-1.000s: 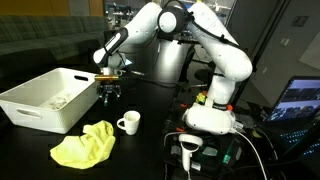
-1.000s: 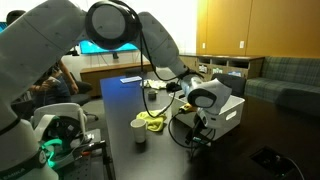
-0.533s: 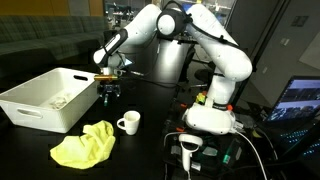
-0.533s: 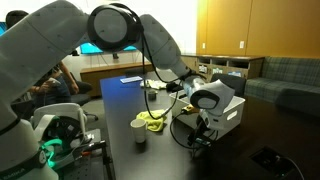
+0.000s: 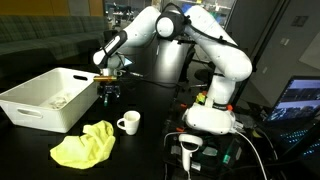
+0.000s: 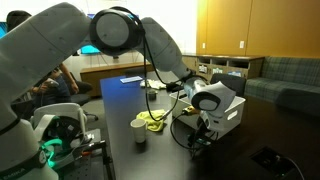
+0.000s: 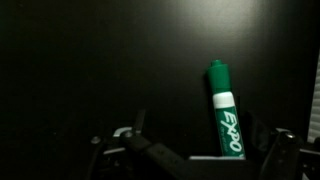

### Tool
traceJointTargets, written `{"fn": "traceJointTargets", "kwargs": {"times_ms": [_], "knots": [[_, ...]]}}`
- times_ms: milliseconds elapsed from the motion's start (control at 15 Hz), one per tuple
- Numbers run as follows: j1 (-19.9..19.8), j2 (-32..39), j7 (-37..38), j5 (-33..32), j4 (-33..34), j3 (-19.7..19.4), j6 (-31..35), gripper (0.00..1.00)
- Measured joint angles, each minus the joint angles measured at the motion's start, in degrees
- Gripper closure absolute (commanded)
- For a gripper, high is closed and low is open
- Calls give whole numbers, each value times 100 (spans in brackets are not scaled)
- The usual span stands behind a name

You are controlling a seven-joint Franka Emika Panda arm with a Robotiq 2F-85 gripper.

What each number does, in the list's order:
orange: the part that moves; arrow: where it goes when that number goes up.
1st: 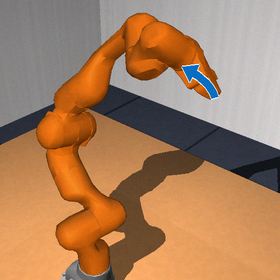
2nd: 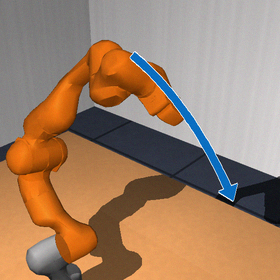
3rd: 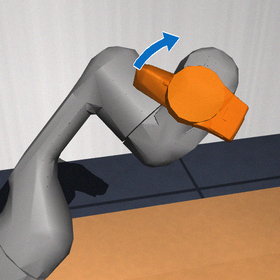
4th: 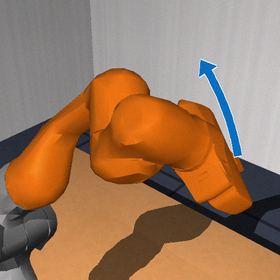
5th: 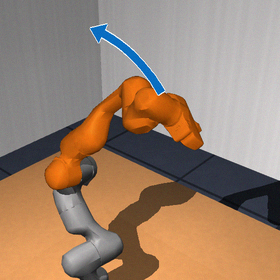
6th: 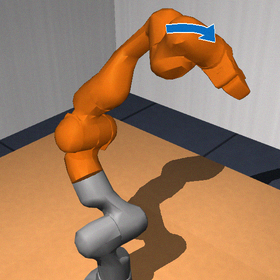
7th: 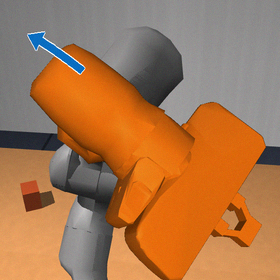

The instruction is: Put the towels into the basket and the marker and tape into the mug

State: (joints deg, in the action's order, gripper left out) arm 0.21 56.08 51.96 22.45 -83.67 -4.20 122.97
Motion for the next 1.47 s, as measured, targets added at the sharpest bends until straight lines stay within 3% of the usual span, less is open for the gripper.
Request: {"fn": "traceJointTargets", "kwargs": {"times_ms": [733, 1000, 1067, 1200, 1267, 1333, 1467], "knots": [[-21, 76, 121, -28, 145, -1, -161, 0], [-25, 104, 166, -60, 215, -1, -236, 16], [-26, 112, 168, -62, 234, -1, -245, 29], [-30, 129, 179, -62, 281, -1, -263, 25], [-33, 139, 179, -62, 300, -1, -274, 32], [-34, 152, 181, -62, 334, -1, -278, 30], [-38, 192, 184, -62, 405, 0, -318, 40]]}}
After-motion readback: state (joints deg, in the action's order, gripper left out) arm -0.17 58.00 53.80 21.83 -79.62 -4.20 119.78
